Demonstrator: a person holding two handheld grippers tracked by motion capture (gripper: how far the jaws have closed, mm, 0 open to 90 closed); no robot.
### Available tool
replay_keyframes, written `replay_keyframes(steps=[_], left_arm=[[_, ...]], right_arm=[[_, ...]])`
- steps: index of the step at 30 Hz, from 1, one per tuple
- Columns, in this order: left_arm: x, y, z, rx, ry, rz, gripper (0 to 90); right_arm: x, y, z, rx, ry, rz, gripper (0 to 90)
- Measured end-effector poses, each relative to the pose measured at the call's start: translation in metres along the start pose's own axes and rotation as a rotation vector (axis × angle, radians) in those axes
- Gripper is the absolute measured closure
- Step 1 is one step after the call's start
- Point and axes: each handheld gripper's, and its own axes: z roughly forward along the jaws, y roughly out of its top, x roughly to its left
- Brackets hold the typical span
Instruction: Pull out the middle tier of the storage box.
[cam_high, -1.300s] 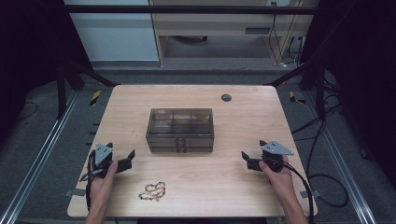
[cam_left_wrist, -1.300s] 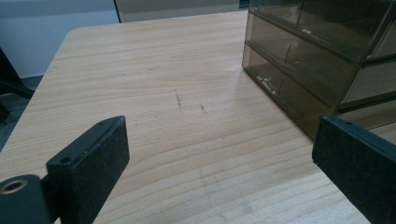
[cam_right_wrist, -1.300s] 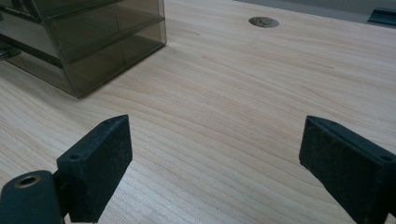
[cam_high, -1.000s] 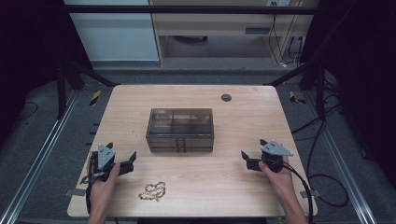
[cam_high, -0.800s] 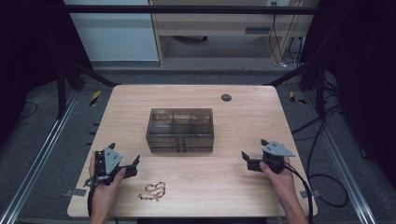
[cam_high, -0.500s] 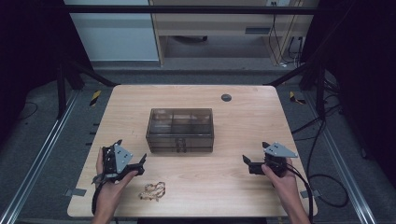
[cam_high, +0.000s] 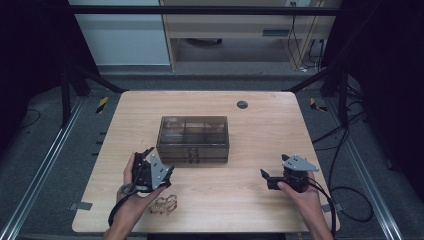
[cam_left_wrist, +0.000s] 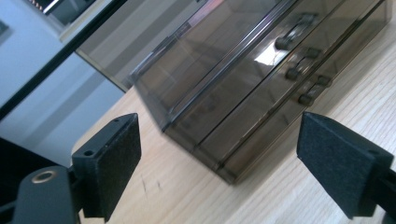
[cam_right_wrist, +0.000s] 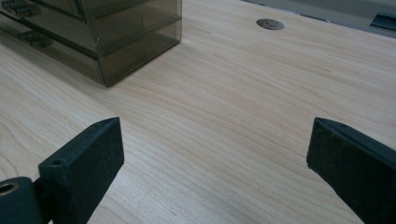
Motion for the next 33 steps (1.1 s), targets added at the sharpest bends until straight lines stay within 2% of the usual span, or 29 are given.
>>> replay_keyframes(steps=[1, 3, 6, 8, 11, 14, 16, 18, 19, 20, 21, 24, 29, 30, 33], left_arm=[[-0.003, 0.005, 0.004, 0.002, -0.005, 0.009, 15.4], [-0.007, 0.009, 0.008, 0.004, -0.014, 0.020, 17.1], [-0.011, 0.013, 0.014, 0.008, -0.017, 0.042, 19.5], [-0.012, 0.015, 0.015, 0.004, -0.021, 0.041, 22.9], [-0.018, 0.020, 0.020, -0.020, -0.025, 0.084, 29.0], [-0.022, 0.021, 0.022, -0.027, -0.033, 0.101, 34.2], [-0.029, 0.026, 0.024, -0.038, -0.024, 0.153, 36.3], [-0.034, 0.029, 0.024, -0.047, -0.014, 0.176, 36.5], [-0.034, 0.029, 0.024, -0.047, -0.014, 0.176, 36.5], [-0.038, 0.031, 0.025, -0.055, -0.013, 0.184, 36.5], [-0.039, 0.032, 0.026, -0.056, -0.015, 0.183, 36.4], [-0.045, 0.033, 0.029, -0.056, -0.019, 0.202, 36.3], [-0.051, 0.032, 0.033, -0.055, -0.021, 0.215, 37.3], [-0.055, 0.032, 0.034, -0.050, -0.013, 0.244, 38.5], [-0.061, 0.033, 0.036, -0.046, -0.001, 0.286, 41.5]], right_arm=[[-0.001, 0.000, -0.001, -0.002, 0.002, 0.014, 7.4], [-0.003, 0.001, -0.002, -0.011, -0.014, 0.018, 9.0], [-0.007, 0.001, -0.003, -0.020, -0.013, 0.038, 10.6], [-0.008, 0.000, -0.003, -0.022, -0.010, 0.038, 11.0], [-0.011, 0.000, -0.003, -0.025, 0.005, 0.053, 11.8], [-0.012, 0.000, -0.004, -0.029, 0.002, 0.065, 11.7], [-0.013, 0.000, -0.004, -0.029, 0.006, 0.077, 11.4], [-0.015, 0.000, -0.003, -0.032, 0.044, 0.123, 10.2], [-0.015, 0.000, -0.003, -0.032, 0.044, 0.123, 10.2], [-0.017, 0.001, -0.003, -0.011, 0.068, 0.143, 9.2], [-0.018, 0.001, -0.003, 0.003, 0.070, 0.147, 9.1], [-0.019, 0.002, -0.004, 0.016, 0.063, 0.149, 9.2], [-0.021, 0.002, -0.006, 0.000, 0.055, 0.121, 10.5], [-0.021, 0.002, -0.007, -0.005, 0.053, 0.119, 10.5], [-0.020, 0.002, -0.006, -0.008, 0.057, 0.111, 10.5]])
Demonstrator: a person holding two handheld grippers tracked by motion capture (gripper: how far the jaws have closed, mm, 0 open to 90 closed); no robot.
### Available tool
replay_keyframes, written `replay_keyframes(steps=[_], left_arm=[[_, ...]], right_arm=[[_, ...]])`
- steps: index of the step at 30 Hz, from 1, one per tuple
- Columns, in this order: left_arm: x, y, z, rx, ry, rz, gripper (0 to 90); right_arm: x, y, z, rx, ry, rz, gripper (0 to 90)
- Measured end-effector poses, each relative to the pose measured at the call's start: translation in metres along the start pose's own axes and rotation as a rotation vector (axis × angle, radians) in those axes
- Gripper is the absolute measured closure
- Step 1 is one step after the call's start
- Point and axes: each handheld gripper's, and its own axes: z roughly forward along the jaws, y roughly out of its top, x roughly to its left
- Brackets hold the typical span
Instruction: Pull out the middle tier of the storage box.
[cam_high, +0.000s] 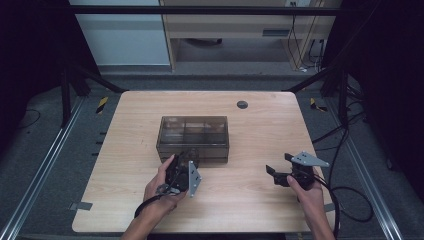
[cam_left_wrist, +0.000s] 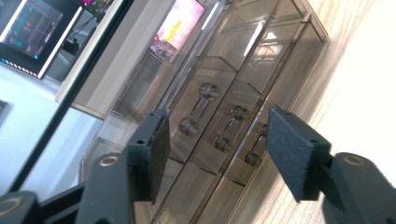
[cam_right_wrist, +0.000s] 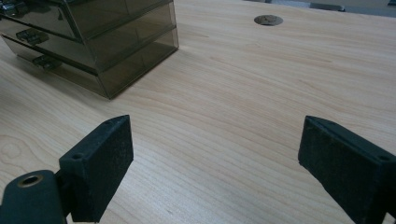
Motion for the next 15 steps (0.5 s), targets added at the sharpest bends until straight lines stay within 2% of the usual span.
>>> replay_keyframes(steps=[1, 2, 4, 10, 14, 15], left_arm=[[0.000, 0.000, 0.000, 0.000, 0.000, 0.000, 42.2], [-0.003, 0.001, 0.001, 0.001, 0.005, 0.023, 42.9], [-0.005, 0.002, 0.003, -0.003, 0.011, 0.040, 45.4], [-0.010, 0.004, 0.008, 0.007, 0.025, 0.073, 49.8], [-0.012, 0.003, 0.010, 0.019, 0.029, 0.075, 54.8], [-0.013, 0.003, 0.010, 0.021, 0.046, 0.095, 55.9]], right_arm=[[0.000, 0.000, 0.000, -0.002, -0.002, 0.000, 10.4], [0.000, 0.001, 0.000, -0.012, -0.001, -0.008, 10.3], [0.000, 0.002, -0.001, -0.028, 0.001, -0.009, 9.9], [0.000, 0.000, 0.000, -0.005, -0.008, -0.017, 9.9], [0.001, 0.000, 0.001, -0.003, -0.002, -0.016, 10.0], [0.001, 0.000, 0.000, 0.000, -0.003, -0.013, 10.0]])
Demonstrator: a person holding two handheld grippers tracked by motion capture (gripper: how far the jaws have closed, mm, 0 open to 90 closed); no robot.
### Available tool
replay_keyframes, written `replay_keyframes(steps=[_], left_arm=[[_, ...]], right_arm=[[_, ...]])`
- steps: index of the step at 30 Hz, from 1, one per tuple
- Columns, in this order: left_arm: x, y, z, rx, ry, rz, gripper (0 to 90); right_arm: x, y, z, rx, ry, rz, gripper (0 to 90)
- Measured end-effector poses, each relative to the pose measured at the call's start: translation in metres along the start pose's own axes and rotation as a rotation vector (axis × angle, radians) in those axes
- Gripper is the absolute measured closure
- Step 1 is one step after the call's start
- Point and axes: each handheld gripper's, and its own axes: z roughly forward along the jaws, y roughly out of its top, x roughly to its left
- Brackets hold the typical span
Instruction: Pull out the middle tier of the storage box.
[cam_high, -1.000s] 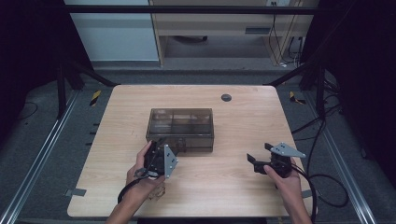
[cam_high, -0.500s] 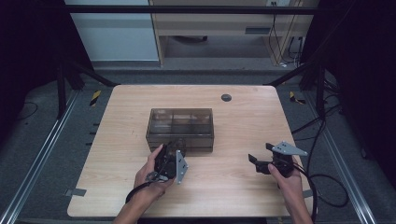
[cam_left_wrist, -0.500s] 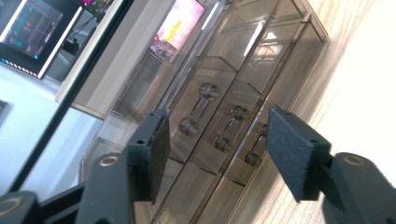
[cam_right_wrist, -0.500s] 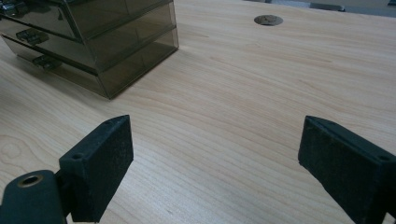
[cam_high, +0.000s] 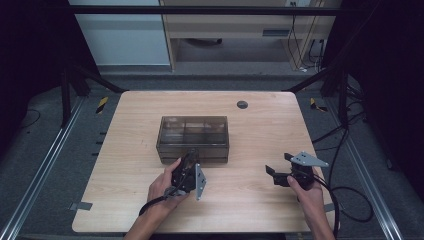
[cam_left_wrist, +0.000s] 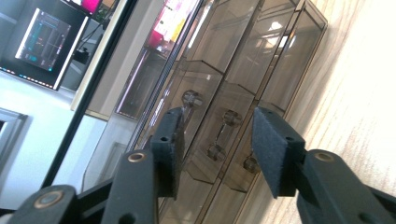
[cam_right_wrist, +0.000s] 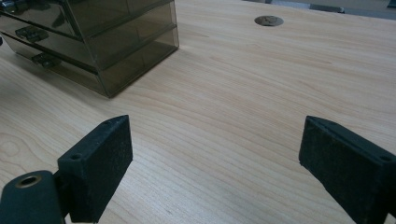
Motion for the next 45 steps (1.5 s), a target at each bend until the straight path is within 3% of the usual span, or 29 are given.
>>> replay_keyframes(steps=[1, 7, 8, 9, 10, 11, 12, 15, 20, 24, 32, 45], left_arm=[[0.000, 0.000, 0.000, 0.000, 0.000, 0.000, 56.6], [-0.008, 0.003, 0.003, 0.013, 0.028, 0.103, 61.7], [-0.008, 0.003, 0.003, 0.013, 0.028, 0.103, 61.9], [-0.011, 0.004, 0.004, 0.023, 0.036, 0.136, 62.3], [-0.011, 0.004, 0.004, 0.023, 0.036, 0.136, 62.3], [-0.014, 0.006, 0.004, 0.032, 0.043, 0.177, 62.3], [-0.014, 0.006, 0.004, 0.032, 0.043, 0.177, 62.3], [-0.021, 0.006, 0.005, 0.044, 0.052, 0.231, 62.3], [-0.022, 0.006, 0.008, 0.050, 0.054, 0.241, 62.3], [-0.025, 0.004, 0.012, 0.069, 0.067, 0.276, 62.3], [-0.027, 0.004, 0.014, 0.098, 0.086, 0.293, 62.8], [-0.031, 0.003, 0.020, 0.087, 0.110, 0.342, 68.6]], right_arm=[[0.000, 0.000, 0.000, 0.000, 0.000, 0.000, 10.0], [0.000, -0.001, 0.001, 0.014, -0.001, 0.002, 10.0], [0.000, -0.001, 0.001, 0.014, -0.001, 0.002, 10.0], [0.000, -0.001, 0.000, 0.013, -0.001, 0.001, 10.1], [0.000, -0.001, 0.000, 0.013, -0.001, 0.001, 10.1], [0.000, -0.001, 0.000, 0.012, -0.001, 0.002, 10.2], [0.000, -0.001, 0.000, 0.012, -0.001, 0.002, 10.2], [-0.001, -0.001, 0.001, 0.010, -0.001, -0.006, 10.2], [-0.001, -0.001, 0.001, 0.016, -0.002, -0.001, 10.3], [0.000, -0.001, 0.001, 0.015, 0.000, -0.004, 10.4], [-0.001, -0.002, 0.001, 0.022, 0.004, 0.005, 10.7], [0.000, -0.002, 0.001, 0.010, 0.002, 0.000, 10.7]])
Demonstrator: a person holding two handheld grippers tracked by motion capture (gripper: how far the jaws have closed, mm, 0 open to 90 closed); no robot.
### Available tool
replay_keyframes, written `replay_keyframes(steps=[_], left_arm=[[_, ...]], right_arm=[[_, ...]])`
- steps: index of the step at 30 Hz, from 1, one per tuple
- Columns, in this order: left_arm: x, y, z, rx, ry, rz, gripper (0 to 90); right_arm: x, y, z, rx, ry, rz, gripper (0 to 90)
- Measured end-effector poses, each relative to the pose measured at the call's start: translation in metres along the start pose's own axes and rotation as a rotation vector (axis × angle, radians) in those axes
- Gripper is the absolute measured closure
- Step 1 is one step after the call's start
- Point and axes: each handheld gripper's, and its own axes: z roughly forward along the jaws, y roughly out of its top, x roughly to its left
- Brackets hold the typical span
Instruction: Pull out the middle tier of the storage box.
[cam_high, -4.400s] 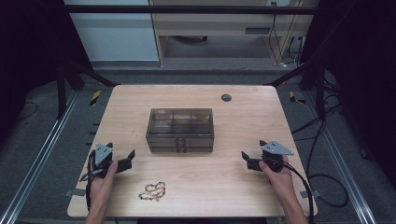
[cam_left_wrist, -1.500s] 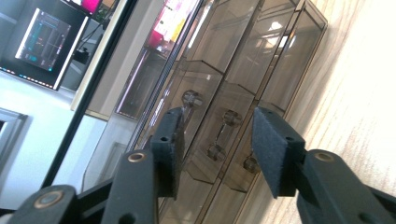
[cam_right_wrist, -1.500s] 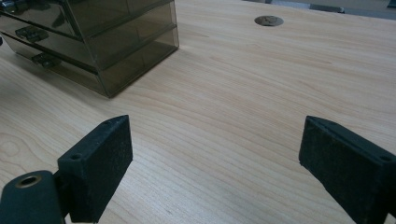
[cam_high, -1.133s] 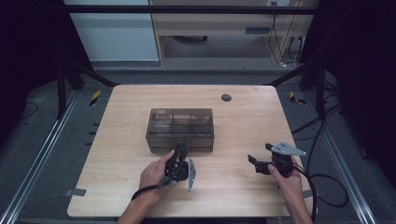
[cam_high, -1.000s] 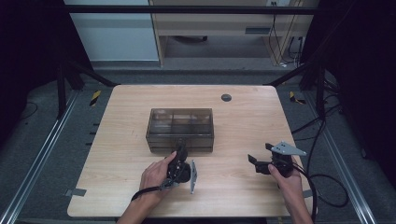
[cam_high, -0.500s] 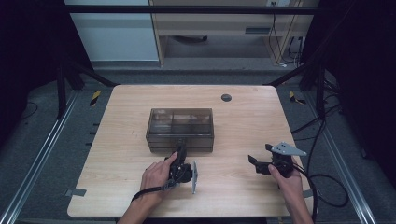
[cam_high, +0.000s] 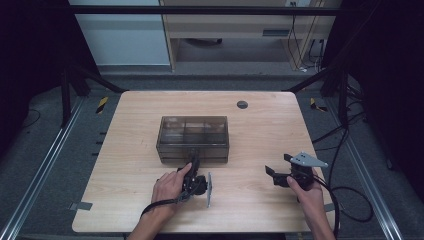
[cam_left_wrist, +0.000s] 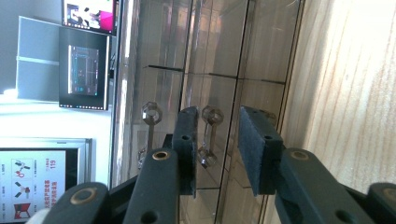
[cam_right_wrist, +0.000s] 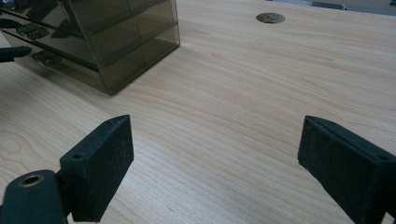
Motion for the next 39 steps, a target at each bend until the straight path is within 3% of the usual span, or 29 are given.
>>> replay_keyframes(steps=[39], left_arm=[[-0.0021, -0.0017, 0.0074, 0.022, 0.026, 0.041, 76.0]], right_arm=[[0.0010, -0.0026, 0.0017, 0.002, -0.003, 0.000, 10.6]])
